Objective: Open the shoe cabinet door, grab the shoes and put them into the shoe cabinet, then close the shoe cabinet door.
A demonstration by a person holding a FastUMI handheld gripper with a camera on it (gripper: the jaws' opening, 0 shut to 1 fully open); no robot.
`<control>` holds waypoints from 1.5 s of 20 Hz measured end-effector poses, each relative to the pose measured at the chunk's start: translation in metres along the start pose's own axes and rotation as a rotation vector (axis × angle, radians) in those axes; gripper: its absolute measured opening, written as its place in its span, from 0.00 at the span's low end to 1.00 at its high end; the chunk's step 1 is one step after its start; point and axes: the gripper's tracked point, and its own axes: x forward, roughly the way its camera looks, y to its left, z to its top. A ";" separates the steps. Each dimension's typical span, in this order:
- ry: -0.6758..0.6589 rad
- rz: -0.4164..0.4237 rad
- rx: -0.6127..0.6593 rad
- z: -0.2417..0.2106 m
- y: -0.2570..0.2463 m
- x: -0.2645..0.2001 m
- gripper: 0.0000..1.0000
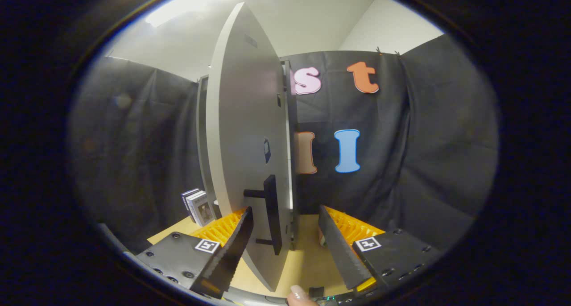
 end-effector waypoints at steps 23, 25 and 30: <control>-0.035 -0.035 0.038 -0.014 0.224 0.166 0.98; -0.033 -0.050 0.032 -0.016 0.239 0.186 0.98; -0.048 -0.103 0.028 -0.015 0.258 0.235 0.98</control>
